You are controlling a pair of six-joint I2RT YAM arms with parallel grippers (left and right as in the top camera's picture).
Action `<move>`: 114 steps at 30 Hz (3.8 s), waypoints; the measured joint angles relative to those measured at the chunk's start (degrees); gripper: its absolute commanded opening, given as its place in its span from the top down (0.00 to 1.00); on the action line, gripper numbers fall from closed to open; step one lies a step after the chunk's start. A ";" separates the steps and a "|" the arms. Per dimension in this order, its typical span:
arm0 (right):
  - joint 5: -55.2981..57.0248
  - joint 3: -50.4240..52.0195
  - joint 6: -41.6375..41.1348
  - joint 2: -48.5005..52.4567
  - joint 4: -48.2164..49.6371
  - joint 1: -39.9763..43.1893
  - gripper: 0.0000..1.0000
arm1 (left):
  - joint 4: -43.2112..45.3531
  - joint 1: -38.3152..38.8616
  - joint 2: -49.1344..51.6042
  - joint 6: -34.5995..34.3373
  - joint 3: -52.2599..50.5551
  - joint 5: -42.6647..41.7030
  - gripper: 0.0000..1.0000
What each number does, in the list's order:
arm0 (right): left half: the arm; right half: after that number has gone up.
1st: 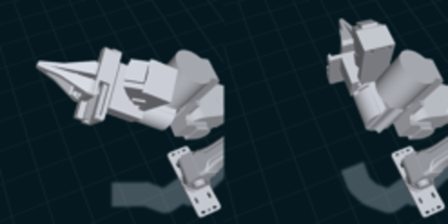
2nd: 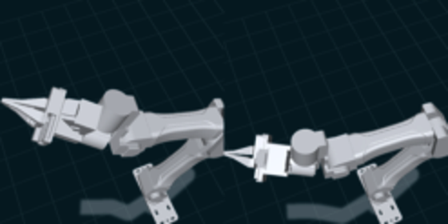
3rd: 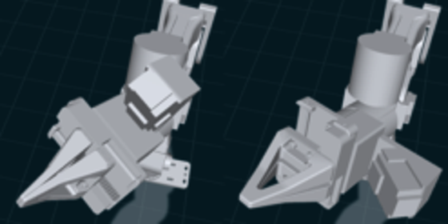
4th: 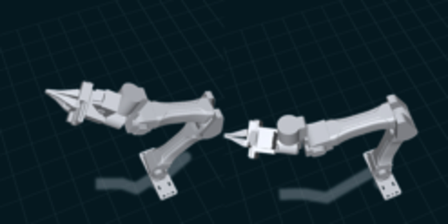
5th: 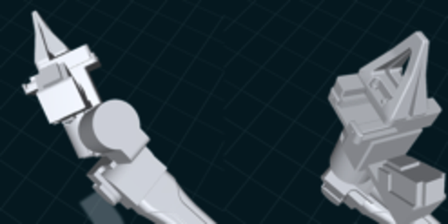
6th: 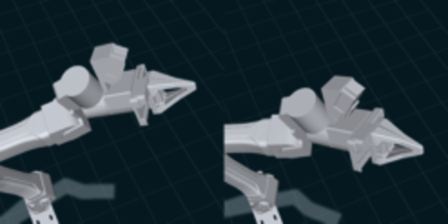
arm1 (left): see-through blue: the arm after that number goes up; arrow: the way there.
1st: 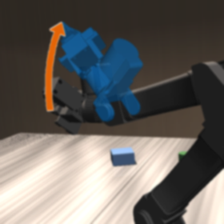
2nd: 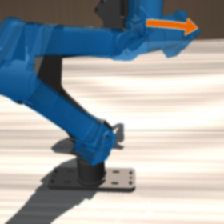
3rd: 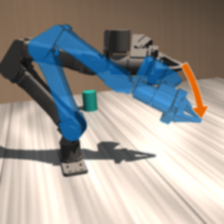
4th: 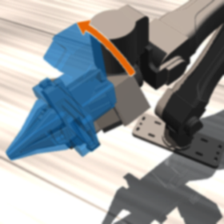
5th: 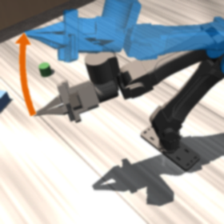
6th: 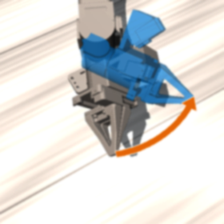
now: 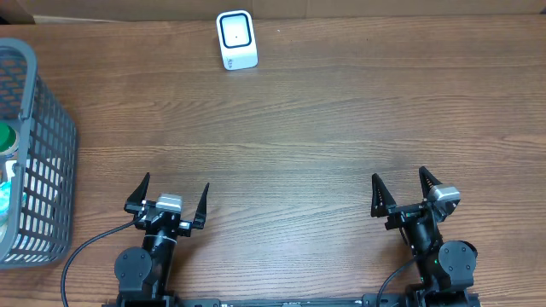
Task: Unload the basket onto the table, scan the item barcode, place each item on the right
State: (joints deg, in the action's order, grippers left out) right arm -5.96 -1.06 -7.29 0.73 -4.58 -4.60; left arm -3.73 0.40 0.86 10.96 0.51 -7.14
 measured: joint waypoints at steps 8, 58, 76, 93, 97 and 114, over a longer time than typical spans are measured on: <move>0.00 0.00 0.00 0.00 0.02 0.00 0.00 | 0.00 0.00 0.00 -0.07 0.00 0.04 0.00; 0.00 0.00 -0.02 -0.04 0.00 0.00 0.00 | -68.96 -7.93 84.46 -18.43 108.02 -2.95 0.00; 0.00 0.00 -0.02 -0.04 -0.02 0.00 0.00 | -75.01 -49.03 86.90 -37.99 117.02 5.40 0.07; 0.02 0.00 0.00 -0.04 0.04 0.00 0.00 | -66.14 -55.41 101.22 -35.06 101.29 16.24 0.27; 0.02 0.00 0.00 -0.04 0.00 0.02 0.00 | -65.24 -55.23 104.72 -34.34 101.29 16.81 0.32; 0.02 0.00 0.00 -0.04 0.02 0.00 0.00 | -60.89 -55.19 113.63 -34.03 100.28 16.85 0.32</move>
State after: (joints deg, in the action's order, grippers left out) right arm -5.93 -1.06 -7.29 0.69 -4.56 -4.60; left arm -64.62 -54.78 114.50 -23.07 100.79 9.72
